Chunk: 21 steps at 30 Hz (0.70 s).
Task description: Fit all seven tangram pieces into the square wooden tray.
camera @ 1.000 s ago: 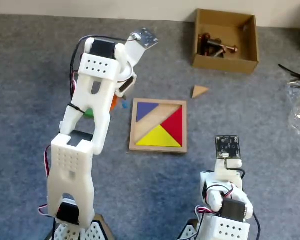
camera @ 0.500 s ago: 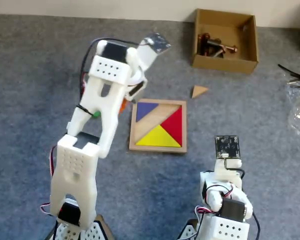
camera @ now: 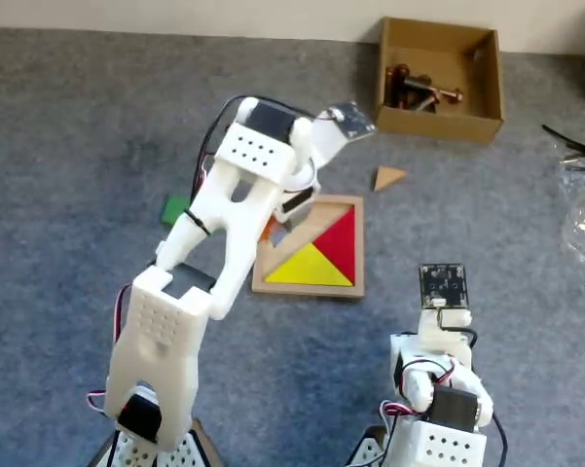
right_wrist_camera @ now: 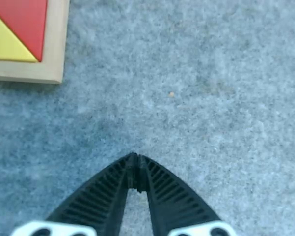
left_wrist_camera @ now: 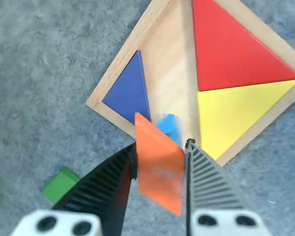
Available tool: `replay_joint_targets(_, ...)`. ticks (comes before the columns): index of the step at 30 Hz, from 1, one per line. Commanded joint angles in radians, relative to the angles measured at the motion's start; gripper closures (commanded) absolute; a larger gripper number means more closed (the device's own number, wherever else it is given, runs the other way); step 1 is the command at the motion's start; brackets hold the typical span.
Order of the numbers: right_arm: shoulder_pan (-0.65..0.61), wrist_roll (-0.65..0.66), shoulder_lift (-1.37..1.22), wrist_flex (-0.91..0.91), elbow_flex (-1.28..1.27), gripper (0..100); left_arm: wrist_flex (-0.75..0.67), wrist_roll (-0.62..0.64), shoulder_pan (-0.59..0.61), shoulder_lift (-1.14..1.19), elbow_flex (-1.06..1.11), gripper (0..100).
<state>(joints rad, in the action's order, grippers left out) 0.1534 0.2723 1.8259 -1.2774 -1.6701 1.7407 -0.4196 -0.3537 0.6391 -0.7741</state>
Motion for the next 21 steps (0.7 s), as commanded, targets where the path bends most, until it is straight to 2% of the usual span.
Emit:
replay_joint_targets(1, -0.004, -0.005, 0.008, 0.027, -0.11, 99.3, 0.002, -0.008, -0.005, -0.091, -0.013, 92)
replay_joint_targets(6, -0.004, -0.005, 0.008, 0.027, -0.11, 99.3, 0.003, -0.008, 0.045, -0.093, -0.013, 92)
replay_joint_targets(14, -0.004, -0.005, 0.008, 0.027, -0.11, 99.3, 0.005, -0.009, 0.219, -0.093, -0.015, 92)
replay_joint_targets(21, -0.004, -0.005, 0.008, 0.027, -0.11, 99.3, 0.005, -0.011, 0.321, -0.085, -0.008, 92)
